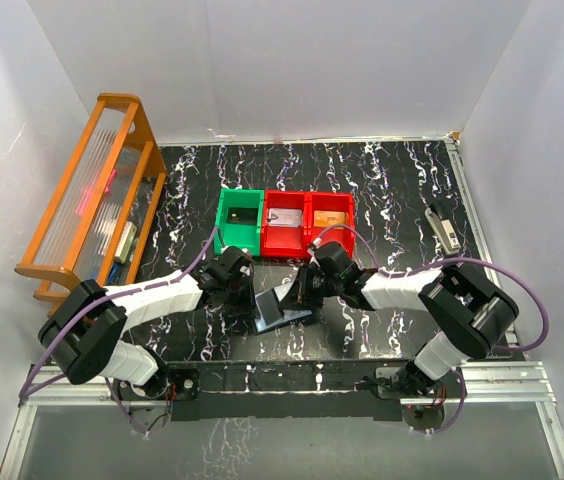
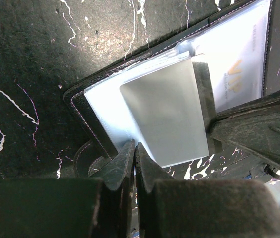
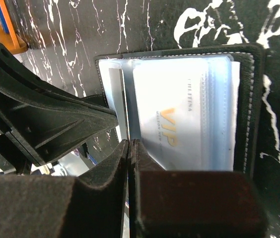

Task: Take the credit cards out of the card holder
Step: Remove the credit card from the card holder.

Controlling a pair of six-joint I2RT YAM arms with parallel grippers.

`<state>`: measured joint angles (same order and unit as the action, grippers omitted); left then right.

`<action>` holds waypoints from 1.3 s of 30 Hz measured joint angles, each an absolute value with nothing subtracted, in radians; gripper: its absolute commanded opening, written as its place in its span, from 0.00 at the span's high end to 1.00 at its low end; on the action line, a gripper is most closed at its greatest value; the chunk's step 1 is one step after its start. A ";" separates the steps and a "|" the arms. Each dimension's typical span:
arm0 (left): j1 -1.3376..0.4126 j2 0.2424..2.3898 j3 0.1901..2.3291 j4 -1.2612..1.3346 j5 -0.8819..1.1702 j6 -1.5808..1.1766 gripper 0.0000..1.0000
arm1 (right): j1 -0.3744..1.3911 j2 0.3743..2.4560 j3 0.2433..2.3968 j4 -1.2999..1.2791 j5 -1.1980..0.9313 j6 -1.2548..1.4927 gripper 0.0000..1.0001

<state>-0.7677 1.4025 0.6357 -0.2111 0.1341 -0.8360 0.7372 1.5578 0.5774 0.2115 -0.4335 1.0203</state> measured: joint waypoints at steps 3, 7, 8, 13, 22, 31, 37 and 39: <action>-0.768 1.402 0.636 -0.211 0.134 -0.835 1.00 | 0.729 1.531 0.573 0.183 -0.413 1.018 1.00; -0.768 1.402 0.636 -0.211 0.134 -0.834 1.00 | 0.702 1.464 0.558 0.141 -0.385 1.007 1.00; -0.768 1.402 0.636 -0.211 0.134 -0.833 1.00 | 0.696 1.452 0.556 0.132 -0.381 1.003 1.00; -0.768 1.398 0.640 -0.223 0.126 -0.825 0.86 | 0.686 1.440 0.538 0.131 -0.376 0.996 1.00; -0.768 1.304 0.705 -0.290 0.087 -0.791 0.57 | 0.686 1.471 0.531 0.154 -0.393 0.996 1.00; -0.768 1.388 0.722 -0.157 0.168 -0.797 0.79 | 0.685 1.484 0.511 0.188 -0.411 0.997 1.00; -0.768 1.457 0.680 -0.152 0.185 -0.804 0.88 | 0.685 1.497 0.509 0.214 -0.430 0.998 0.98; -0.768 1.465 0.675 -0.151 0.187 -0.805 0.90 | 0.685 1.503 0.509 0.223 -0.439 0.999 0.94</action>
<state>-0.7677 1.4647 0.6746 -0.1513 0.1875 -0.8047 0.6853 1.5028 0.5091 0.2226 -0.4393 0.9985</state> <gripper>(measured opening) 0.124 0.017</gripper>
